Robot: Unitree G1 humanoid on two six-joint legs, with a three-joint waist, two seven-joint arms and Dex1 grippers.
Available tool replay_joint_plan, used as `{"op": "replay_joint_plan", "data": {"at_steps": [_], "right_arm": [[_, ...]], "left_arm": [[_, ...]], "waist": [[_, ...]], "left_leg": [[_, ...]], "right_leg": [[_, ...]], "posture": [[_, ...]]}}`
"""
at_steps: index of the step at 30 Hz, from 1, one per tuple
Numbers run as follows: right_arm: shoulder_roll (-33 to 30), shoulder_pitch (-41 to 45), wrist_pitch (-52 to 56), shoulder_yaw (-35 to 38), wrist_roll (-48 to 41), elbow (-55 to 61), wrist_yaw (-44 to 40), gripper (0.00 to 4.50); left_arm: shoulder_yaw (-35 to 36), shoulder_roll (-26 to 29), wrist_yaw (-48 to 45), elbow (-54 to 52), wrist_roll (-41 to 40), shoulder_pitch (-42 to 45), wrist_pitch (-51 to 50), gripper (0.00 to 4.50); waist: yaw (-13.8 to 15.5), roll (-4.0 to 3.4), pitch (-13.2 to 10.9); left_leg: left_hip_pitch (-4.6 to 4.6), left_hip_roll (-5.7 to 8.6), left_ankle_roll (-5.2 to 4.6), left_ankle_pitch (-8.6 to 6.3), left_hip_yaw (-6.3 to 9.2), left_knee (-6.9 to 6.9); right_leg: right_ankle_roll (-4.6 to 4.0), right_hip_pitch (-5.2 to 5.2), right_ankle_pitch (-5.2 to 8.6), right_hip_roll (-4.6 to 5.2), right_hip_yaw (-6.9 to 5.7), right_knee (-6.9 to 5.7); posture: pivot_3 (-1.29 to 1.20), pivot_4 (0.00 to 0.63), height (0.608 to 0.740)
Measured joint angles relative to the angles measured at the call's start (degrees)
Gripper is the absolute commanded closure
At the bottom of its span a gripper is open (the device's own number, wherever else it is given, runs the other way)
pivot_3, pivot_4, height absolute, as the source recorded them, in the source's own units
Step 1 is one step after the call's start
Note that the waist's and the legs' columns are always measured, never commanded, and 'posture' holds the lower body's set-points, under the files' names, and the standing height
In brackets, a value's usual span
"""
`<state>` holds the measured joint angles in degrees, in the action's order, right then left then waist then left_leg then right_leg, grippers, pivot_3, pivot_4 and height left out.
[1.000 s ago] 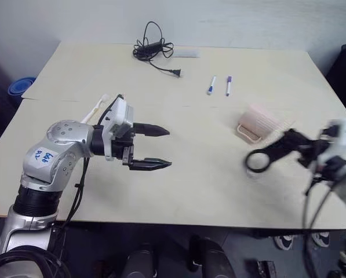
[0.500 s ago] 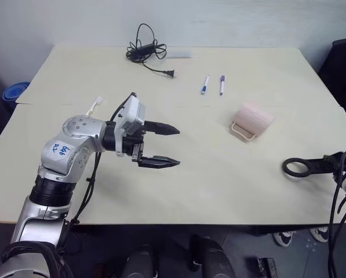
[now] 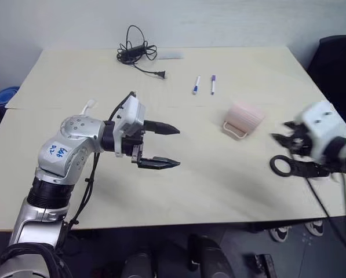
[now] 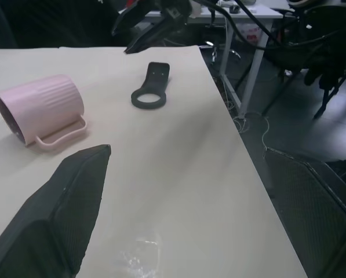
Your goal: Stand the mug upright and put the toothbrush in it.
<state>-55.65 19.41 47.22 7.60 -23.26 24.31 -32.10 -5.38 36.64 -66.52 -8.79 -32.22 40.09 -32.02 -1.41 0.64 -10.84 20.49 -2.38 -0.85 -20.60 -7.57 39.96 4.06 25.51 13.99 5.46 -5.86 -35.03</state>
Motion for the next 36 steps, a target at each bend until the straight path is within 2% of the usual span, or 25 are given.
{"op": "replay_joint_plan", "data": {"at_steps": [3, 5, 13, 18, 25, 32, 35, 36], "right_arm": [[3.63, 5.1, 2.33, -10.98, 3.18, -3.14, 0.51, 3.21], [6.04, 9.42, 2.71, -15.45, 6.19, -8.23, 0.92, 3.21], [10.91, 20.51, -2.04, -22.84, 15.1, -24.23, -0.34, 3.21], [12.91, 24.95, -6.15, -23.74, 18.93, -32.79, -1.82, 3.21], [19.62, 32.43, -12.2, -24.28, 22.41, -51.62, -5.52, 3.21], [22.23, 38.33, -16.1, -24.01, 24.36, -62.97, -10.58, 3.21], [22.92, 39.22, -17.51, -23.15, 24.37, -65.54, -12.34, 3.78], [23.19, 39.22, -18.08, -23.01, 24.46, -65.86, -12.76, 4.17]], "left_arm": [[0.12, 0.19, 0.43, -0.11, 0.04, -0.28, -0.07, 0.0], [0.12, 0.16, 0.78, -0.1, 0.09, -0.28, -0.09, 0.0], [0.28, 0.15, 1.69, -0.22, 0.36, -0.27, -0.05, 0.0], [0.42, 0.22, 2.53, -0.63, 0.7, -0.43, -0.02, 0.0], [0.8, 0.4, 2.85, -1.51, 1.04, -0.75, 0.09, 0.0], [0.79, 0.36, 2.6, -0.37, 1.5, -0.24, 0.62, 0.0], [0.77, 0.26, 2.58, 0.49, 1.98, 0.16, 0.91, 0.0], [0.77, 0.25, 2.57, 0.59, 2.09, 0.25, 0.91, 0.0]], "waist": [[1.02, -0.01, 0.0], [1.45, -0.01, 0.0], [1.24, -0.01, 0.0], [1.18, -0.01, 0.0], [0.83, -0.01, 0.0], [-0.2, -0.01, 0.0], [-0.31, -0.01, 0.0], [-0.37, -0.01, 0.0]], "left_leg": [[0.2, 0.04, -0.05, -0.02, 0.03, 0.05], [0.29, 0.14, -0.17, -0.04, 0.01, 0.13], [0.54, 0.23, -0.25, -0.04, 0.03, 0.2], [0.55, 0.21, -0.23, -0.03, -0.01, 0.21], [0.53, 0.16, -0.22, -0.02, -0.19, 0.22], [0.5, 0.12, -0.2, -0.01, -0.16, 0.22], [0.48, 0.07, -0.18, 0.0, -0.16, 0.19], [0.46, 0.06, -0.18, 0.0, -0.16, 0.18]], "right_leg": [[0.01, 0.1, -0.01, 0.03, -0.15, -0.06], [0.09, 0.11, -0.05, 0.11, -0.22, -0.02], [0.18, 0.21, -0.11, 0.17, -0.35, 0.03], [0.18, 0.23, -0.11, 0.17, -0.35, 0.01], [0.18, 0.23, -0.11, 0.16, -0.33, -0.03], [0.17, 0.21, -0.11, 0.16, -0.32, -0.07], [0.16, 0.21, -0.1, 0.12, -0.32, -0.07], [0.16, 0.21, -0.1, 0.11, -0.31, -0.07]], "posture": [[0.0, 0.15, 0.74], [0.0, 0.15, 0.74], [0.0, 0.15, 0.74], [0.0, 0.15, 0.74], [0.0, 0.15, 0.74], [0.0, 0.15, 0.74], [0.0, 0.15, 0.74], [0.0, 0.15, 0.74]]}}
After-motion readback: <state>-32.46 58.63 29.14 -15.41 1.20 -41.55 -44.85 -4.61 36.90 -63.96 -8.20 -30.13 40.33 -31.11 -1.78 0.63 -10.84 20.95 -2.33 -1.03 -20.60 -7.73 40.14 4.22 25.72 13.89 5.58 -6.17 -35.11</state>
